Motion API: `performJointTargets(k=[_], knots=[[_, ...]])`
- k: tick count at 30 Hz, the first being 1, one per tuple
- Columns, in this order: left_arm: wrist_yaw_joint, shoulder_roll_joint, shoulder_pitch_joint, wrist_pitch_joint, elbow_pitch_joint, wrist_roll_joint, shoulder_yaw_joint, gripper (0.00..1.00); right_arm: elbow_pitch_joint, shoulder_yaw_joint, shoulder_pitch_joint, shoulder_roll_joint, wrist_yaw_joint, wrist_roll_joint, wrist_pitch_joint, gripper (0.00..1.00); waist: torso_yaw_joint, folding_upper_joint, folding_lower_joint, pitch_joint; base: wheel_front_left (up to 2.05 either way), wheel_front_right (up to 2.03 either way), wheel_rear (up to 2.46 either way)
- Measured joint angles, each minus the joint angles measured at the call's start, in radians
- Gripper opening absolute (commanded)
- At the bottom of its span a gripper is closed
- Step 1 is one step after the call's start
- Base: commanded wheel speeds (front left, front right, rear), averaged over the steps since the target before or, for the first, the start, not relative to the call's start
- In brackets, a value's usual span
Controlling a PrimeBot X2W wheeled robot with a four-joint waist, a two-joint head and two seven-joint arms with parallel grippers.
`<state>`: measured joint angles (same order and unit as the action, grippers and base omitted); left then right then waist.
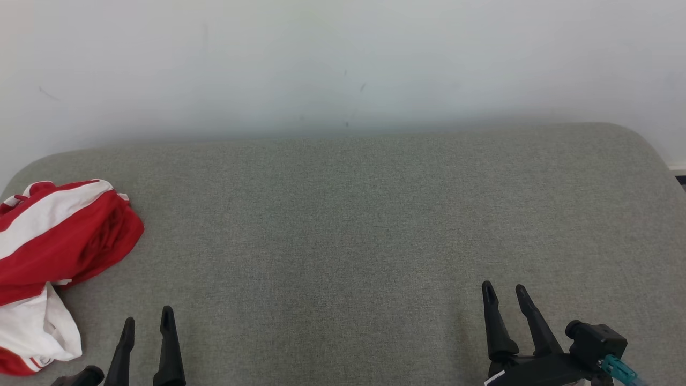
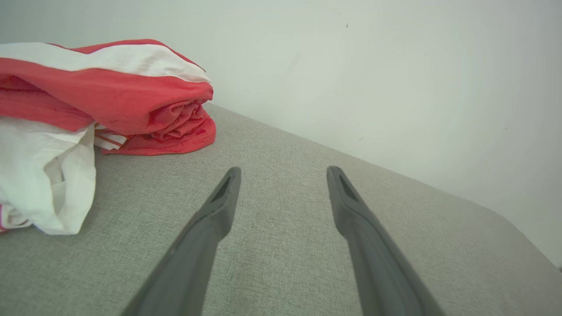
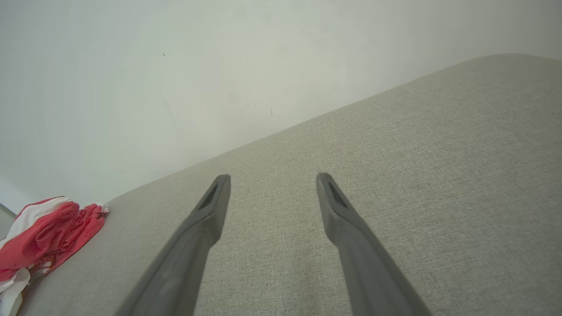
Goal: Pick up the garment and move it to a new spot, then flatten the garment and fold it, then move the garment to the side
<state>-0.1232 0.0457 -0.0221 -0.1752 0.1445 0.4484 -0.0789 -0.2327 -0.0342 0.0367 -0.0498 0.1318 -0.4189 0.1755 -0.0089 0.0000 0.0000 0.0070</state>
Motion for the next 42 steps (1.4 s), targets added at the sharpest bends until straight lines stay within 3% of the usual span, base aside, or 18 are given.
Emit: performJointTargets(k=[21, 42], knots=[[-0.006, 0.001, -0.018, -0.044, -0.018, -0.205, -0.015, 1.0, 0.001, 0.027, -0.005, 0.0, 0.0, 0.184, 0.045, 1.0, -0.002, 0.0, 0.0, -0.001, 0.0, 0.0, 0.0], [-0.008, 0.016, -0.046, -0.084, -0.016, -0.331, -0.045, 1.0, -0.001, 0.03, -0.016, -0.001, 0.0, 0.318, 0.082, 1.0, 0.001, 0.0, 0.0, -0.01, 0.0, 0.0, 0.0]])
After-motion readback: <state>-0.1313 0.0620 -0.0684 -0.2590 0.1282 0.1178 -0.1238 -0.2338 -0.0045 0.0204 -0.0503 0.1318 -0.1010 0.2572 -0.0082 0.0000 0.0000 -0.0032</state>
